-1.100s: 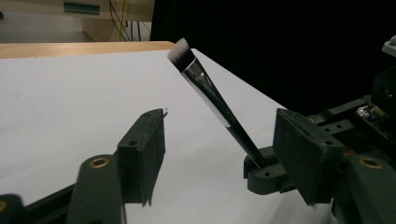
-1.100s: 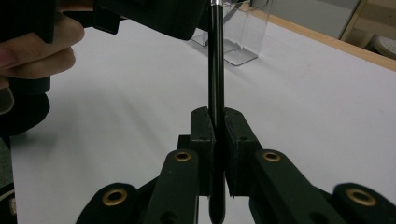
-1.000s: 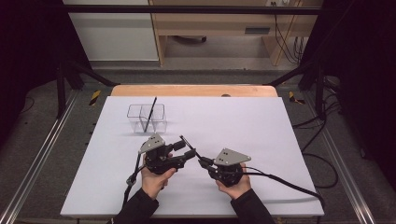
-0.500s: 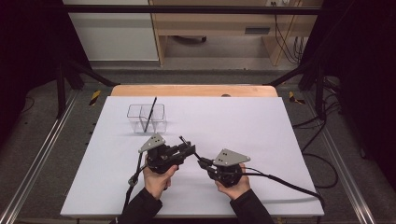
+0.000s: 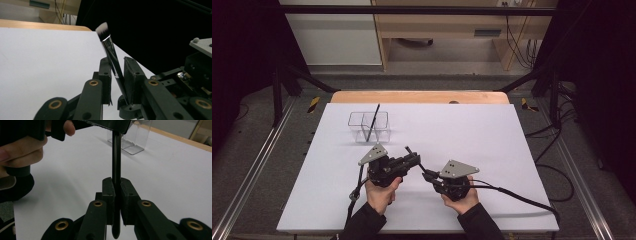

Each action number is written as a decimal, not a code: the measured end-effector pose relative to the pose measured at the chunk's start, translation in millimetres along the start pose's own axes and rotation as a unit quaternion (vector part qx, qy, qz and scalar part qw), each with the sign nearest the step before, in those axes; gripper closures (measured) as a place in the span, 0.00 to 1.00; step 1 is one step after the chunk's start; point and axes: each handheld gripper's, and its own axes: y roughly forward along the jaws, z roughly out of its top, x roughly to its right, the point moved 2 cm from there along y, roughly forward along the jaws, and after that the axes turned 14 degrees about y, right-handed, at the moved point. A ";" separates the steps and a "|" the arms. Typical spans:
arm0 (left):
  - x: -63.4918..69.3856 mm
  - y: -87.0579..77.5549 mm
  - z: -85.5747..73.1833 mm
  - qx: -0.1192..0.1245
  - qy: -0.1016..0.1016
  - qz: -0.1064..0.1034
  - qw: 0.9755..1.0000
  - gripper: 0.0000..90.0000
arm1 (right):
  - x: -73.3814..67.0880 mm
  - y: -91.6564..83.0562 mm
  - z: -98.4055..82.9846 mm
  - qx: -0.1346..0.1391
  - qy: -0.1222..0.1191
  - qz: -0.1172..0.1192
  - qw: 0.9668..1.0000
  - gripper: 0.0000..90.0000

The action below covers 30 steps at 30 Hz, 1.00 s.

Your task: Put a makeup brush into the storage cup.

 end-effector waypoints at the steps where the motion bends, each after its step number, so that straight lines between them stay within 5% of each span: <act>1: 0.8 -0.1 0.1 0.002 0.000 -0.001 1.000 0.86 | 0.0 0.1 0.0 -0.001 0.000 0.001 1.000 0.93; 20: 13.8 -1.8 3.5 0.012 0.027 -0.015 0.999 0.93 | -1.0 -0.1 -0.1 0.000 0.002 0.005 1.000 0.91; 30: 7.8 -7.4 5.7 0.001 0.050 0.013 0.999 0.93 | -0.6 -7.1 3.9 0.009 0.011 -0.009 1.000 0.58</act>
